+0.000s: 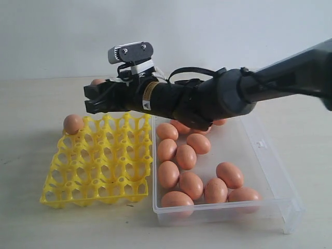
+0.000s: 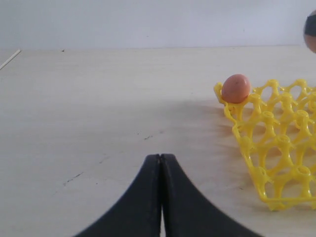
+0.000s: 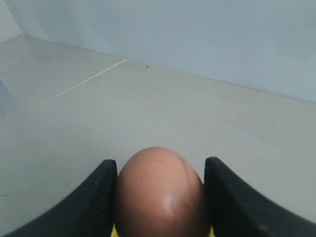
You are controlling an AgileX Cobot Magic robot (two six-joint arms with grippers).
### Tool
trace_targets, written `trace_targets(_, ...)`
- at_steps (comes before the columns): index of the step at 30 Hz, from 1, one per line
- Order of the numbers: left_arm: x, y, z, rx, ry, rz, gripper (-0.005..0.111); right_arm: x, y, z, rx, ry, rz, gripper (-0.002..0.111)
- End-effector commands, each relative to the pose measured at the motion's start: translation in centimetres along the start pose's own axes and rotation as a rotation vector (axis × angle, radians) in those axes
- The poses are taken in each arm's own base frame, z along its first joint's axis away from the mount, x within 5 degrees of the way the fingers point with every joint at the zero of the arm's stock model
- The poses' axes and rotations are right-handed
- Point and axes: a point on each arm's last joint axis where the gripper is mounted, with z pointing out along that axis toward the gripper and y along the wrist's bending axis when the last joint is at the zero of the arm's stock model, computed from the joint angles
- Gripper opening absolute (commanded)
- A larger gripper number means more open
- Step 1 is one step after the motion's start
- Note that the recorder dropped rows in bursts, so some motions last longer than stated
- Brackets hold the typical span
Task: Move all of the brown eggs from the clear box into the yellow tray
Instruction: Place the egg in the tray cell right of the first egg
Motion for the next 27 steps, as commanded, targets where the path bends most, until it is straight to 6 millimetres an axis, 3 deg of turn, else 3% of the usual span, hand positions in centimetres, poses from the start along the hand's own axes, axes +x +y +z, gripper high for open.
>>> trace_targets(1, -0.3, -0.1, -0.1, 0.01, -0.022, -0.003, 0.0, 0.3, -0.2, 2.1, -0.066, -0.029, 0.085, 0.0)
trace_targets(15, -0.3, -0.1, -0.1, 0.01, -0.022, -0.003, 0.0, 3.0, -1.2, 5.7, -0.132, 0.027, 0.14, 0.003)
trace_targets(18, -0.3, -0.1, -0.1, 0.01, -0.022, -0.003, 0.0, 3.5, -1.5, 5.9, -0.119, 0.037, 0.144, 0.015)
trace_targets(24, -0.3, -0.1, -0.1, 0.01, -0.022, -0.003, 0.0, 3.4, -1.9, 5.8, -0.094, 0.028, 0.161, 0.054)
trace_targets(27, -0.3, -0.1, -0.1, 0.01, -0.022, -0.003, 0.0, 3.4, -2.0, 5.8, -0.091, 0.026, 0.164, 0.065)
